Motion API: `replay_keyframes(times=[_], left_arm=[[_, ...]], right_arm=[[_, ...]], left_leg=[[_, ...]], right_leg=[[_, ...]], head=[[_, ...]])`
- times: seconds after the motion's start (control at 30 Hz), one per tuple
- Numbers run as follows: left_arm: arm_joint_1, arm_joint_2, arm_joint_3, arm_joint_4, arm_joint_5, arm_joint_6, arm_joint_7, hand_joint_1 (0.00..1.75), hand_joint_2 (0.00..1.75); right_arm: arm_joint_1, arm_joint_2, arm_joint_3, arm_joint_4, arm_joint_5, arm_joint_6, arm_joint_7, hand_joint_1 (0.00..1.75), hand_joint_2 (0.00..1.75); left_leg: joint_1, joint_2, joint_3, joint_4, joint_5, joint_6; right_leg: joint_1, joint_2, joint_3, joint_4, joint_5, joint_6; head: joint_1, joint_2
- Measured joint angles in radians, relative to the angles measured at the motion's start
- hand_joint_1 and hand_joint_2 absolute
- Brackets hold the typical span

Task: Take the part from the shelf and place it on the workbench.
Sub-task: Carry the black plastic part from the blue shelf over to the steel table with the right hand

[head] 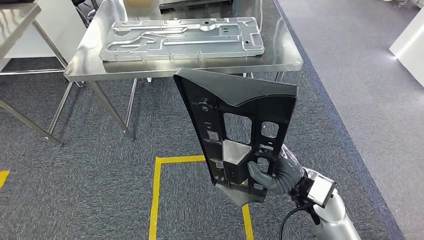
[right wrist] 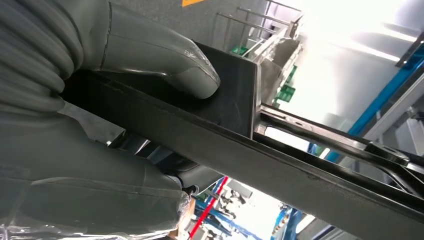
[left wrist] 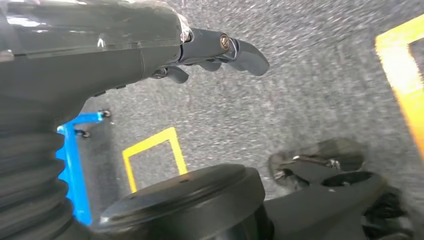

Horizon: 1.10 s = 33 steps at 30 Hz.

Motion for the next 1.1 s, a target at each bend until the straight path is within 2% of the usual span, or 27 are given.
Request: replay_keyframes(times=[0.03,0.07,0.1,0.13,0.17,0.2,0.23,0.27,0.3,0.37,0.4,0.43,0.47,0.5,0.53,0.57,0.6,0.63,0.7,0.73,0.77,0.83,0.93,0.97,1.03,1.07,1.1], left_arm=[[-0.004,0.0,0.0,0.0,0.001,-0.001,-0.002,0.0,1.75],[-0.009,0.0,0.0,0.0,0.001,-0.001,-0.004,0.0,1.75],[-0.012,0.0,0.0,0.0,0.001,-0.001,-0.005,0.0,1.75],[-0.012,0.0,0.0,0.0,0.001,-0.001,-0.005,0.0,1.75],[-0.01,0.0,0.0,0.0,0.0,-0.002,-0.004,0.0,1.75],[-0.007,0.001,0.0,0.0,0.0,-0.001,-0.003,0.0,1.75],[-0.004,0.002,0.0,0.0,0.0,-0.001,-0.001,0.0,1.75],[-0.002,0.002,0.0,0.0,0.0,-0.001,0.0,0.0,1.75],[0.0,0.003,0.0,0.0,0.0,-0.001,0.001,0.0,1.75],[0.001,0.003,0.001,0.0,0.0,-0.002,0.001,0.0,1.75],[0.002,0.002,0.001,0.0,0.0,-0.002,0.001,0.0,1.75],[0.001,0.001,0.001,0.0,-0.001,-0.002,0.001,0.0,1.75],[0.001,0.0,0.001,0.0,-0.001,-0.003,0.001,0.0,1.75],[0.002,-0.001,0.001,0.0,-0.002,-0.004,0.002,0.0,1.75],[0.002,-0.001,0.001,0.0,-0.002,-0.004,0.002,0.0,1.75],[0.003,-0.001,0.001,0.0,-0.002,-0.004,0.002,0.0,1.75],[0.003,-0.002,0.001,0.0,-0.003,-0.005,0.002,0.0,1.75],[0.003,-0.002,0.001,0.0,-0.003,-0.005,0.003,0.0,1.75],[0.005,-0.003,0.001,0.0,-0.003,-0.005,0.003,0.0,1.75],[0.006,-0.003,0.001,0.0,-0.003,-0.005,0.003,0.0,1.75],[0.006,-0.003,0.001,0.0,-0.003,-0.005,0.004,0.0,1.75],[0.006,-0.003,0.001,0.0,-0.004,-0.005,0.005,0.0,1.75],[0.005,-0.003,0.001,0.0,-0.008,-0.005,0.007,0.0,1.75],[0.004,-0.003,0.001,0.0,-0.008,-0.005,0.007,0.0,1.75],[-0.001,-0.003,0.001,0.0,-0.008,-0.006,0.004,0.0,1.75],[-0.006,-0.003,0.001,0.0,-0.007,-0.006,0.0,0.0,1.75],[-0.01,-0.002,0.001,0.0,-0.006,-0.007,-0.003,0.0,1.75]], right_arm=[[0.002,0.0,0.001,0.0,0.002,0.0,0.0,1.75,1.75],[0.003,0.0,0.002,0.0,0.003,0.0,0.0,1.75,1.75],[0.004,0.0,0.003,0.0,0.004,0.0,0.0,1.75,1.75],[0.005,0.0,0.004,0.0,0.004,0.0,0.0,1.75,1.75],[0.005,0.0,0.004,0.0,0.004,0.0,-0.001,1.75,1.75],[0.005,0.0,0.004,0.0,0.004,0.0,-0.001,1.75,1.75],[0.005,0.0,0.005,0.001,0.004,0.0,-0.002,1.75,1.75],[0.006,0.0,0.005,0.001,0.004,-0.001,-0.002,1.75,1.75],[0.007,0.0,0.005,0.001,0.004,-0.001,-0.002,1.75,1.75],[0.006,0.0,0.006,0.0,0.003,-0.002,-0.003,1.75,1.75],[0.006,0.0,0.006,-0.001,0.001,-0.001,-0.006,1.75,1.75],[0.005,0.0,0.005,-0.002,-0.004,-0.001,-0.01,1.75,1.75],[0.004,0.002,0.004,-0.002,-0.011,0.0,-0.014,1.75,1.75],[0.005,0.004,0.003,-0.002,-0.019,0.002,-0.018,1.75,1.75],[0.007,0.007,0.002,-0.002,-0.026,0.003,-0.02,1.75,1.75],[0.009,0.008,0.001,-0.001,-0.031,0.004,-0.02,1.75,1.75],[0.01,0.008,0.001,-0.001,-0.033,0.005,-0.02,1.75,1.75],[0.011,0.008,0.001,0.0,-0.034,0.005,-0.02,1.75,1.75],[0.011,0.008,0.0,0.0,-0.036,0.006,-0.02,1.75,1.75],[0.011,0.009,-0.001,0.001,-0.037,0.006,-0.02,1.75,1.75],[0.011,0.009,-0.002,0.001,-0.039,0.006,-0.02,1.75,1.75],[0.013,0.009,-0.003,0.001,-0.04,0.007,-0.02,1.75,1.75],[0.014,0.007,-0.005,-0.003,-0.041,0.007,-0.02,1.75,1.75],[0.014,0.007,-0.006,-0.005,-0.041,0.007,-0.02,1.75,1.75],[0.016,0.007,-0.006,-0.008,-0.041,0.007,-0.02,1.75,1.75],[0.017,0.007,-0.006,-0.008,-0.041,0.008,-0.019,1.75,1.75],[0.018,0.007,-0.007,-0.008,-0.04,0.008,-0.019,1.75,1.75]], left_leg=[[0.0,0.0,-0.043,0.074,-0.023,-0.001],[-0.001,0.0,-0.073,0.12,-0.027,0.001],[-0.002,0.001,-0.085,0.128,-0.01,0.004],[-0.004,0.002,-0.076,0.092,0.027,0.011],[-0.007,0.009,-0.053,0.024,0.077,0.021],[-0.014,0.026,-0.027,-0.045,0.115,0.034],[-0.021,0.042,-0.005,-0.105,0.139,0.045],[-0.027,0.057,0.007,-0.141,0.148,0.053],[-0.032,0.062,0.01,-0.154,0.144,0.057],[-0.029,0.045,0.014,-0.17,0.147,0.06],[-0.025,0.035,0.02,-0.18,0.15,0.062],[-0.019,0.027,0.028,-0.189,0.153,0.064],[-0.015,0.02,0.035,-0.197,0.155,0.066],[-0.014,0.015,0.039,-0.199,0.154,0.067],[-0.013,0.01,0.041,-0.199,0.151,0.068],[-0.012,0.004,0.045,-0.199,0.147,0.067],[-0.01,-0.001,0.05,-0.198,0.141,0.065],[-0.008,-0.006,0.058,-0.197,0.134,0.061],[-0.003,-0.012,0.075,-0.192,0.116,0.05],[-0.002,-0.014,0.08,-0.188,0.106,0.042],[-0.003,-0.016,0.082,-0.184,0.098,0.035],[-0.005,-0.017,0.082,-0.183,0.088,0.023],[0.0,-0.014,0.086,-0.166,0.067,0.006],[0.001,-0.012,0.071,-0.128,0.05,0.002],[0.001,-0.01,-0.002,0.007,0.003,-0.002],[0.001,-0.01,-0.044,0.074,-0.012,-0.002],[0.0,-0.01,-0.074,0.115,-0.008,-0.001]], right_leg=[[0.003,-0.006,0.005,0.0,-0.005,-0.003],[0.006,-0.011,0.011,0.0,-0.011,-0.005],[0.01,-0.016,0.02,0.0,-0.017,-0.007],[0.014,-0.021,0.03,0.0,-0.024,-0.008],[0.017,-0.026,0.041,0.0,-0.031,-0.008],[0.021,-0.032,0.051,-0.001,-0.037,-0.008],[0.024,-0.037,0.057,-0.001,-0.043,-0.005],[0.025,-0.043,0.059,-0.001,-0.046,-0.001],[0.025,-0.051,0.058,-0.002,-0.048,0.003],[0.025,-0.068,0.061,-0.005,-0.053,0.014],[0.024,-0.06,0.062,0.001,-0.058,0.02],[0.022,-0.042,0.052,0.025,-0.071,0.025],[0.019,-0.017,0.029,0.072,-0.092,0.031],[0.015,0.007,-0.008,0.136,-0.117,0.035],[0.01,0.018,-0.053,0.206,-0.139,0.04],[0.005,0.021,-0.091,0.258,-0.146,0.045],[0.0,0.022,-0.112,0.276,-0.133,0.05],[-0.004,0.022,-0.114,0.254,-0.099,0.054],[-0.013,0.022,-0.072,0.131,-0.009,0.063],[-0.014,0.022,-0.049,0.072,0.016,0.064],[-0.013,0.023,-0.034,0.037,0.025,0.06],[-0.007,0.025,-0.027,0.02,0.01,0.044],[-0.007,0.026,-0.014,0.016,-0.004,0.02],[-0.008,0.025,-0.006,0.013,-0.009,0.013],[-0.005,0.02,0.008,0.012,-0.02,0.004],[-0.002,0.019,0.015,0.012,-0.027,0.001],[0.001,0.018,0.024,0.012,-0.033,0.0]], head=[[0.0,0.0],[0.0,0.0],[0.0,0.0],[0.0,0.0],[0.0,0.0],[0.0,0.0],[0.0,0.0],[0.0,0.0],[0.0,0.0],[0.0,0.0],[0.0,0.0],[0.0,0.0],[0.0,0.0],[0.0,0.0],[0.0,0.0],[0.0,0.0],[0.0,0.0],[0.0,0.0],[0.0,0.0],[0.0,0.0],[0.0,0.0],[0.0,0.0],[0.0,0.0],[0.0,0.0],[0.0,0.0],[0.0,0.0],[0.0,0.0]])
